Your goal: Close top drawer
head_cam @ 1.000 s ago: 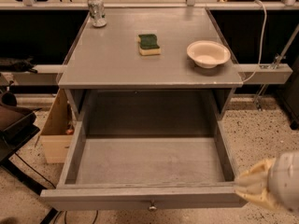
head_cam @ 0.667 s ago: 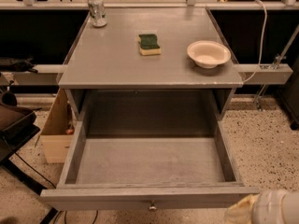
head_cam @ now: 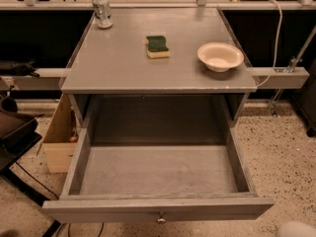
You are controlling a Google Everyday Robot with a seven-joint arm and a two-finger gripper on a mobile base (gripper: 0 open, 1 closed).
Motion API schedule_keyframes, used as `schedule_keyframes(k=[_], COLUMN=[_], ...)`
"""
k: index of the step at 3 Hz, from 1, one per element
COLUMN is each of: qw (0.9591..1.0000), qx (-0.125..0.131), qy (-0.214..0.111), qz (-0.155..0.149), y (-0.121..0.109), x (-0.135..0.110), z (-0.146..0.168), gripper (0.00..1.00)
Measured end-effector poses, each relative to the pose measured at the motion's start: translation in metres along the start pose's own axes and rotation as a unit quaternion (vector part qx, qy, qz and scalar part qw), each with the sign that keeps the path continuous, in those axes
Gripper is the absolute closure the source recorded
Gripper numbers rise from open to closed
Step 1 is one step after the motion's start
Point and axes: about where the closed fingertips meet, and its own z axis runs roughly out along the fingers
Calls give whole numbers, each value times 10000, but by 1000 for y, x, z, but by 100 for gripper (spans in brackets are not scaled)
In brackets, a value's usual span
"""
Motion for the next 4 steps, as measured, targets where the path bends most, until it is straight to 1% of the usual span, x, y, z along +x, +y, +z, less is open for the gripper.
schedule_keyframes(k=[1,2,3,4], qw=[9999,9997,9988,9976], qx=[-49,105,297,433], qy=[-110,-231,-369,-485], qz=[74,-39,-148,-251], y=[-21,-48,-71,-88], x=[1,-11,-26,-41], z=[39,51,52,53], gripper=[100,100,100,100])
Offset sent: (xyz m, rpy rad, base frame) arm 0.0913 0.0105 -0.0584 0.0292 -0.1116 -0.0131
